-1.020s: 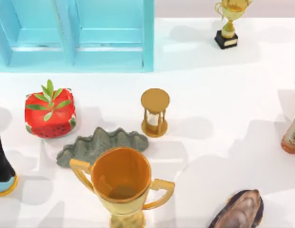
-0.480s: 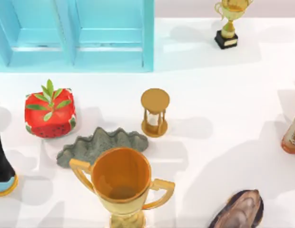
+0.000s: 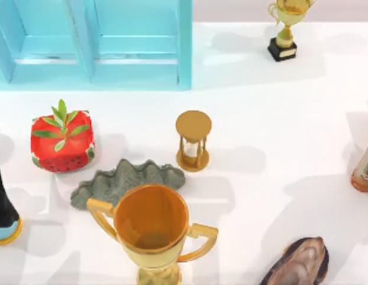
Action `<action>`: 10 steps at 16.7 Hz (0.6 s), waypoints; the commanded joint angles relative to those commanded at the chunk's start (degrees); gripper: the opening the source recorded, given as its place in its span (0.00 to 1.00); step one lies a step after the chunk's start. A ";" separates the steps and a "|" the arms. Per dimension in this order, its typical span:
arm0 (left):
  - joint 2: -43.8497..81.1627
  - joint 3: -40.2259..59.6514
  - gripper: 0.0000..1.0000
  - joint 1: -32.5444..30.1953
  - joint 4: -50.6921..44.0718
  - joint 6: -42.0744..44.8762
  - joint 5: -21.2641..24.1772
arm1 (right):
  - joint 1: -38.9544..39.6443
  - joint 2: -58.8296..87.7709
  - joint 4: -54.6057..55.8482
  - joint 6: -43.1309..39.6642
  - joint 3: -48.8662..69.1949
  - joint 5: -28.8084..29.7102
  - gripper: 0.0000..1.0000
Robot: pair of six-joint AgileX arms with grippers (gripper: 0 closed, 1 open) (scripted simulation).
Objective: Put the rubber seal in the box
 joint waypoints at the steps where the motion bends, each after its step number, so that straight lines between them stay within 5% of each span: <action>1: 0.00 0.00 1.00 0.00 0.00 0.00 0.00 | 0.00 0.00 0.00 0.00 0.00 0.00 0.00; 10: 0.00 0.00 1.00 0.00 0.00 0.00 0.00 | 0.00 0.00 0.00 0.00 0.00 0.00 0.68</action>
